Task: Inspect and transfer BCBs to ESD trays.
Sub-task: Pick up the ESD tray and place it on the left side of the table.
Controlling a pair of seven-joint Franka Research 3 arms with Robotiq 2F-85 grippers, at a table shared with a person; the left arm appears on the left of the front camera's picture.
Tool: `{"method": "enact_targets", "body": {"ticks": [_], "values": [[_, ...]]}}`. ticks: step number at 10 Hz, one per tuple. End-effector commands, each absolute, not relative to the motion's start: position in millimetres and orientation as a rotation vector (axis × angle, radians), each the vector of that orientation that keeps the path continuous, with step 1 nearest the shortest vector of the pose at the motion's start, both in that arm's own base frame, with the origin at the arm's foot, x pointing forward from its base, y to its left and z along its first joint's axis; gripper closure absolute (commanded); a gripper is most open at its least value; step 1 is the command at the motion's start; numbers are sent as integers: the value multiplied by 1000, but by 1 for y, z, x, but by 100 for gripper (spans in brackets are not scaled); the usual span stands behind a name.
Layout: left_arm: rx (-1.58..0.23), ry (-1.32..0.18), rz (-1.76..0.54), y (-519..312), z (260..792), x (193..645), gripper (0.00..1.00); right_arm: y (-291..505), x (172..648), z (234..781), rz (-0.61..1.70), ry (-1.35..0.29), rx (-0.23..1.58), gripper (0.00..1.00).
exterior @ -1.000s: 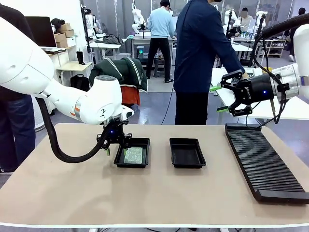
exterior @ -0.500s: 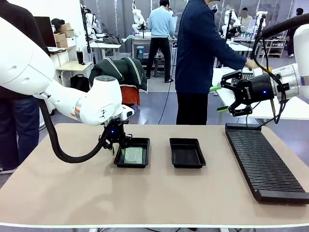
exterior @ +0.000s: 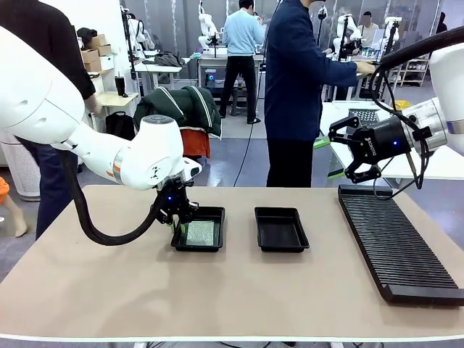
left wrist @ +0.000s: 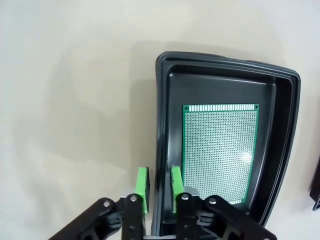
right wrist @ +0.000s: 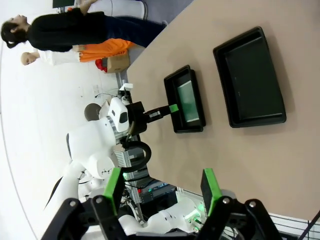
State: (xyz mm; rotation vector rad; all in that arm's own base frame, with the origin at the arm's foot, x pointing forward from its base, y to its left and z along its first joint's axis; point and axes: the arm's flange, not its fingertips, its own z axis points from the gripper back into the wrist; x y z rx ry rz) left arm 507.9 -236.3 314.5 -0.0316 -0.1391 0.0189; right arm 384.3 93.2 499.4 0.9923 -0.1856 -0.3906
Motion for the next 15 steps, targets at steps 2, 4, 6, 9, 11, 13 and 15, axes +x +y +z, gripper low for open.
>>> {"method": "enact_targets", "body": {"ticks": [2, 4, 6, 9, 11, 13, 15], "values": [[-33, -178, 33, -240, 313, 509, 100, 92, 385, 500, -387, -194, 1009, 18], [-39, -172, 35, -240, 310, 509, 100, 92, 385, 500, -387, -194, 1009, 18], [-45, -174, 37, -241, 310, 509, 100, 92, 385, 500, -387, -194, 1009, 18], [-63, -177, 34, -239, 311, 508, 100, 92, 385, 500, -387, -194, 1009, 18], [-47, -158, 22, -238, 315, 510, 99, 92, 385, 500, -387, -194, 1009, 18], [-47, -158, 22, -238, 315, 510, 99, 92, 385, 500, -387, -194, 1009, 18], [-47, -158, 22, -238, 315, 510, 99, 92, 385, 500, -387, -194, 1009, 18]]}}
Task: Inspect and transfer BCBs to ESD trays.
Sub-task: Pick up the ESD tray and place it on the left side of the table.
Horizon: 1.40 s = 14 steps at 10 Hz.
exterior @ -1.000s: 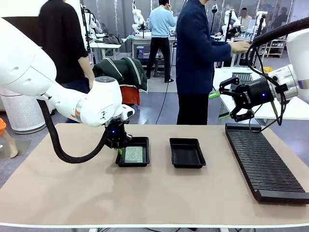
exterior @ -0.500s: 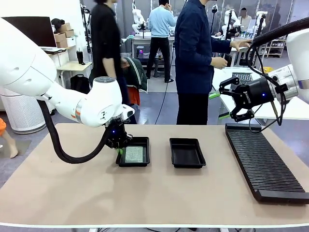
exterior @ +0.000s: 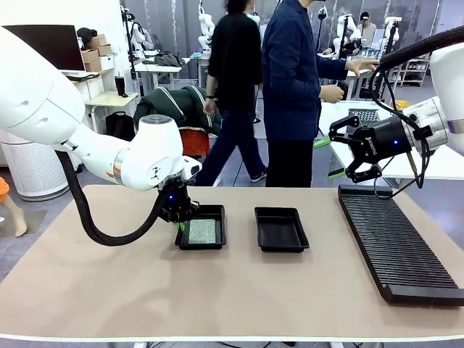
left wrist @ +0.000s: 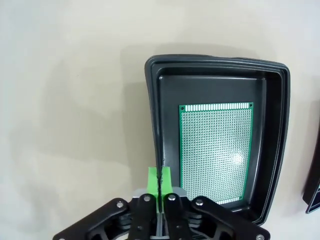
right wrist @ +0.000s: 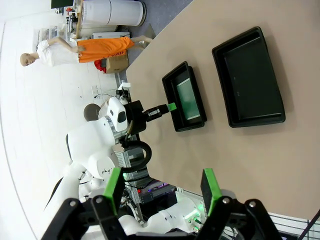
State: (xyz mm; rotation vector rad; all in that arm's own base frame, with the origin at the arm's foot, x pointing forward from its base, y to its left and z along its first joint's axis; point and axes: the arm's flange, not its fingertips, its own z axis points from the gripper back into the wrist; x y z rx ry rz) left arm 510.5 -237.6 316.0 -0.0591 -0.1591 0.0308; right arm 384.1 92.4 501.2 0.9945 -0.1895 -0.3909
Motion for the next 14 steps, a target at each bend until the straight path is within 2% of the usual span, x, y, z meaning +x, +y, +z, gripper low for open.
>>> {"method": "enact_targets", "body": {"ticks": [1, 2, 6, 14], "values": [[-47, -158, 22, -238, 315, 510, 99, 92, 385, 500, -387, -194, 1009, 18], [-59, -159, 31, -238, 316, 511, 97, 92, 385, 500, -387, -194, 1009, 18], [-196, -203, 27, -200, 340, 505, 97, 92, 385, 500, -387, -194, 1009, 18], [-442, -239, 19, -162, 324, 511, 97, 92, 385, 500, -387, -194, 1009, 18]]}}
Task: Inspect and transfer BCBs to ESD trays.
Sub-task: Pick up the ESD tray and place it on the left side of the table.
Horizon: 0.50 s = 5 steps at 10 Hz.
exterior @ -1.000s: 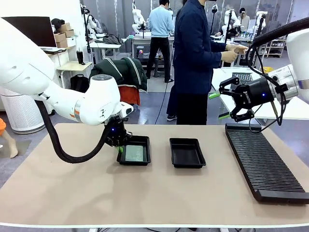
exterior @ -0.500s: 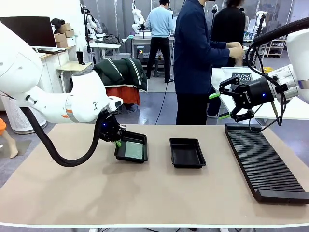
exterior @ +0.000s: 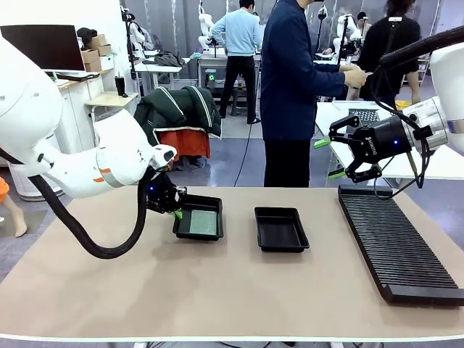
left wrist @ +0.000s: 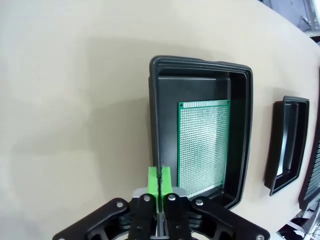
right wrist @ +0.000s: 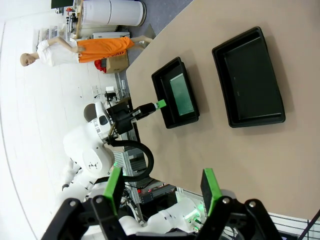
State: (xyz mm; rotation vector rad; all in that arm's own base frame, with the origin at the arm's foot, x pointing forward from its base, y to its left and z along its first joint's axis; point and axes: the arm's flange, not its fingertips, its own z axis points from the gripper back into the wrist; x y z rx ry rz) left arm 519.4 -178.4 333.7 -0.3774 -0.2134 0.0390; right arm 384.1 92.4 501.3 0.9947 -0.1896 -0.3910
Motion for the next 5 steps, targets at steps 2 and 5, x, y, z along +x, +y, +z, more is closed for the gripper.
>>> {"method": "enact_targets", "body": {"ticks": [2, 5], "values": [[-508, -268, 14, -147, 322, 506, 97, 92, 385, 500, -387, -194, 1009, 18], [-574, -317, 8, -114, 323, 499, 97, 92, 385, 500, -387, -194, 1009, 18]]}}
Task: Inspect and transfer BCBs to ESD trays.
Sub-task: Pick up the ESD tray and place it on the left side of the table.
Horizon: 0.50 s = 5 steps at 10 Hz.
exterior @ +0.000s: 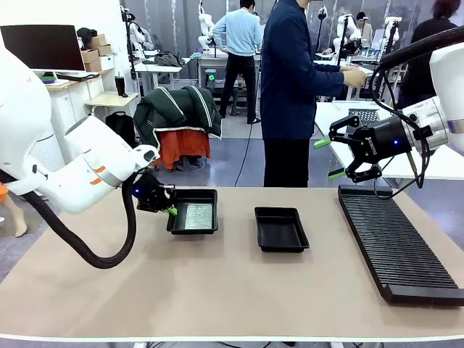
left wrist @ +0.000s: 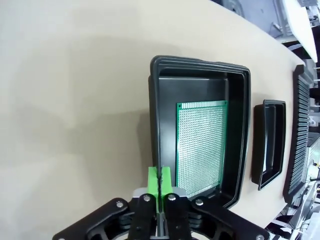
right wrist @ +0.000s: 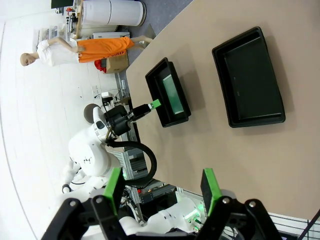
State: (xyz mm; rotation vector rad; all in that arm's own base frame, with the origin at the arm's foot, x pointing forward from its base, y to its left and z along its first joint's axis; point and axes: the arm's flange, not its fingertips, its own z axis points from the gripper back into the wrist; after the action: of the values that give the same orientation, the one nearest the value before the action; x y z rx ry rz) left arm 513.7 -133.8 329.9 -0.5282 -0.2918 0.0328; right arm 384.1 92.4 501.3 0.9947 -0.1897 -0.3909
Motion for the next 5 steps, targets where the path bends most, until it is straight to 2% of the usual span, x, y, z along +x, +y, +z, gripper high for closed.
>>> {"method": "enact_targets", "body": {"ticks": [1, 5], "values": [[-590, -318, 9, -97, 324, 497, 97, 92, 385, 500, -387, -194, 1009, 18], [-586, -288, 18, -10, 341, 491, 97, 92, 385, 500, -387, -194, 1009, 18]]}}
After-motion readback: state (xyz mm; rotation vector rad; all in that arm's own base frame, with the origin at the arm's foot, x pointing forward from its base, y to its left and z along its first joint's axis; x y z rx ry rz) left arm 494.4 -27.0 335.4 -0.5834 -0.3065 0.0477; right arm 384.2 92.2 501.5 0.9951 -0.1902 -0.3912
